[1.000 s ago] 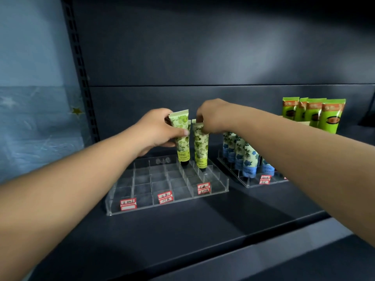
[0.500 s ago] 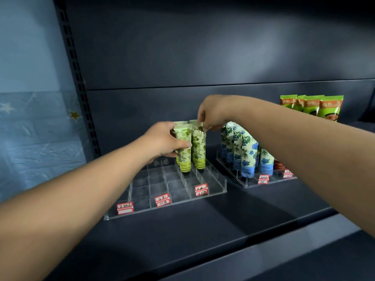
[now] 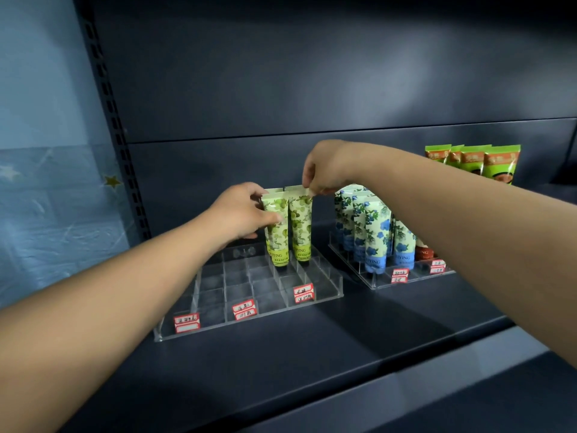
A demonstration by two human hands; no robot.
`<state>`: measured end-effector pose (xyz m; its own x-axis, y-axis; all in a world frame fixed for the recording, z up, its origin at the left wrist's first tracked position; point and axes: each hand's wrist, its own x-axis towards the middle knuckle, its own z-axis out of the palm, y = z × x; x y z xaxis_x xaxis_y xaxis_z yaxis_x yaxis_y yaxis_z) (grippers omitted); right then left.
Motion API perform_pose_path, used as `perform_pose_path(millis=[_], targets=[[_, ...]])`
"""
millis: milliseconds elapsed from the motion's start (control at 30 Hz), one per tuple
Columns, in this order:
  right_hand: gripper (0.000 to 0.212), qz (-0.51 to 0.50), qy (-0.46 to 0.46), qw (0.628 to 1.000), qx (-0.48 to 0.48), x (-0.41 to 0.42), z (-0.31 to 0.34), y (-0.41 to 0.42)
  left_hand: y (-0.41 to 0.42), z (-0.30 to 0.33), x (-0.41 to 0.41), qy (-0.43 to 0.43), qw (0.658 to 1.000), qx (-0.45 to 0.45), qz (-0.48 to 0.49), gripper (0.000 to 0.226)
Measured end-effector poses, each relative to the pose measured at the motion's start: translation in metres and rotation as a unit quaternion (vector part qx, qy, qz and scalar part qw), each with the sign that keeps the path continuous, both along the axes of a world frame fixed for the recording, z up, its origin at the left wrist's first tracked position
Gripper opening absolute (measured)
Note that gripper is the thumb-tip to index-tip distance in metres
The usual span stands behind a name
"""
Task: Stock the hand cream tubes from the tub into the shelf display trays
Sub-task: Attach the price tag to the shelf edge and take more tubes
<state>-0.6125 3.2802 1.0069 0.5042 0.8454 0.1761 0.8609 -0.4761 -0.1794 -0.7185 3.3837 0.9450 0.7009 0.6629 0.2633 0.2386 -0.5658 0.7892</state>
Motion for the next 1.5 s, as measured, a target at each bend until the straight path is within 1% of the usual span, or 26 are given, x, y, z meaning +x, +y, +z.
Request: perform_pose_path(millis=[67,133,233,333,433,500,533,567,600,667,733,833,1000,1067,1167,1333,1400,1500], targets=[[0.029,0.012,-0.015,1.0,0.019,0.001,0.004,-0.006,0.0,0.004,-0.004,-0.002,1.0,0.017,0.002,0.025],[0.028,0.018,-0.043,0.998,0.037,-0.002,0.008,-0.013,-0.001,0.011,-0.011,-0.003,0.999,0.052,0.009,0.022],[0.026,0.021,-0.087,0.992,0.09,-0.005,0.01,-0.023,-0.005,0.023,-0.027,0.002,0.984,0.175,0.043,0.017],[0.022,0.035,-0.126,0.979,0.159,-0.012,0.003,-0.038,-0.019,0.032,-0.045,0.011,0.945,0.317,0.073,0.014],[0.023,0.052,-0.173,0.965,0.191,-0.02,-0.014,-0.058,-0.038,0.03,-0.061,0.03,0.894,0.442,0.069,0.021],[0.025,0.051,-0.211,0.955,0.203,-0.024,-0.032,-0.07,-0.048,0.025,-0.069,0.04,0.863,0.5,0.058,0.025],[0.024,0.053,-0.24,0.943,0.227,-0.026,-0.043,-0.076,-0.052,0.021,-0.072,0.043,0.855,0.515,0.049,0.027],[0.023,0.055,-0.272,0.927,0.253,-0.028,-0.054,-0.082,-0.055,0.016,-0.074,0.043,0.85,0.523,0.039,0.029],[0.022,0.057,-0.285,0.915,0.28,-0.031,-0.064,-0.088,-0.058,0.01,-0.077,0.04,0.849,0.527,0.025,0.03],[0.028,0.066,-0.282,0.904,0.314,-0.038,-0.085,-0.101,-0.067,-0.001,-0.081,0.032,0.838,0.545,-0.013,0.031],[0.032,0.065,-0.268,0.905,0.325,-0.044,-0.104,-0.114,-0.077,-0.007,-0.084,0.014,0.824,0.564,-0.046,0.032],[0.028,0.067,-0.258,0.906,0.329,-0.055,-0.123,-0.136,-0.096,-0.015,-0.091,-0.006,0.818,0.569,-0.079,0.031],[0.028,0.096,-0.288,0.897,0.322,-0.067,-0.137,-0.186,-0.137,-0.028,-0.106,-0.027,0.803,0.584,-0.11,0.026],[0.028,0.095,-0.277,0.902,0.316,-0.066,-0.144,-0.209,-0.16,-0.037,-0.107,-0.033,0.803,0.583,-0.118,0.026],[0.026,0.088,-0.235,0.92,0.302,-0.061,-0.163,-0.247,-0.201,-0.064,-0.098,-0.034,0.822,0.552,-0.136,0.025],[0.024,0.063,-0.19,0.941,0.273,-0.044,-0.2,-0.321,-0.272,-0.112,-0.059,-0.007,0.863,0.469,-0.187,0.027],[0.024,0.04,-0.175,0.948,0.265,-0.034,-0.215,-0.35,-0.299,-0.132,-0.043,-0.003,0.872,0.44,-0.213,0.027],[0.025,0.007,-0.151,0.959,0.241,-0.02,-0.241,-0.389,-0.333,-0.16,-0.024,0.026,0.879,0.401,-0.257,0.029]])
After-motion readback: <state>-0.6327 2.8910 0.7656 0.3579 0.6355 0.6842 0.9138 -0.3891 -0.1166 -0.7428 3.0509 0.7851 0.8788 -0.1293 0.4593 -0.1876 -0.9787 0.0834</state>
